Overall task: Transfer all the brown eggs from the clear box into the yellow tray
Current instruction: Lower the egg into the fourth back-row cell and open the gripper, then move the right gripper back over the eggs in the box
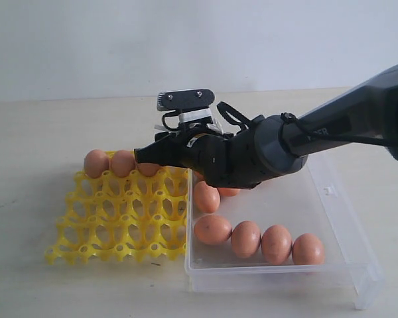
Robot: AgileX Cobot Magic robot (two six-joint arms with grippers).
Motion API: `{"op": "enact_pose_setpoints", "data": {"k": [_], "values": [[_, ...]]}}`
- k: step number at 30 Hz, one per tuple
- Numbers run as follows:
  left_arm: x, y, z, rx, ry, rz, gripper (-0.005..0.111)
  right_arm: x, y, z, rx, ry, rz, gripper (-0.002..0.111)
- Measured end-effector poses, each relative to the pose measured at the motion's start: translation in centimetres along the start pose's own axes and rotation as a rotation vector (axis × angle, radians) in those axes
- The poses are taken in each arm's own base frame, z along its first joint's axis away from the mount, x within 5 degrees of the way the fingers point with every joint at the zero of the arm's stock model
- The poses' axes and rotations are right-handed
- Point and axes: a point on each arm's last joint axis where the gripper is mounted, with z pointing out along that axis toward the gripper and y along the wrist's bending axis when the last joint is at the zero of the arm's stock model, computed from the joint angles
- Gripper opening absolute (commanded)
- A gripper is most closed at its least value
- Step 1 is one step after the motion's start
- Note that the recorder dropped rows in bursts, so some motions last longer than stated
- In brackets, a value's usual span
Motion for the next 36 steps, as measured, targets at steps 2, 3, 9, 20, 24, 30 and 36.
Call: {"op": "enact_pose_setpoints", "data": {"k": [2, 3, 9, 20, 24, 30, 36], "values": [[0.0, 0.0, 0.0, 0.000, 0.000, 0.000, 0.000, 0.0, 0.0, 0.0, 0.001, 0.000, 0.000, 0.032], [0.0, 0.0, 0.0, 0.000, 0.000, 0.000, 0.000, 0.0, 0.0, 0.0, 0.001, 0.000, 0.000, 0.037], [0.0, 0.0, 0.0, 0.000, 0.000, 0.000, 0.000, 0.0, -0.1, 0.0, 0.002, 0.001, 0.001, 0.052], [0.0, 0.0, 0.0, 0.000, 0.000, 0.000, 0.000, 0.0, -0.1, 0.0, 0.002, 0.001, 0.001, 0.052], [0.0, 0.0, 0.0, 0.000, 0.000, 0.000, 0.000, 0.0, -0.1, 0.0, 0.001, 0.004, 0.001, 0.052], [0.0, 0.0, 0.0, 0.000, 0.000, 0.000, 0.000, -2.6, 0.7, -2.0, -0.052, 0.019, -0.014, 0.044], [0.0, 0.0, 0.0, 0.000, 0.000, 0.000, 0.000, -7.5, 2.3, -7.6, -0.188, 0.060, -0.177, 0.000]]}}
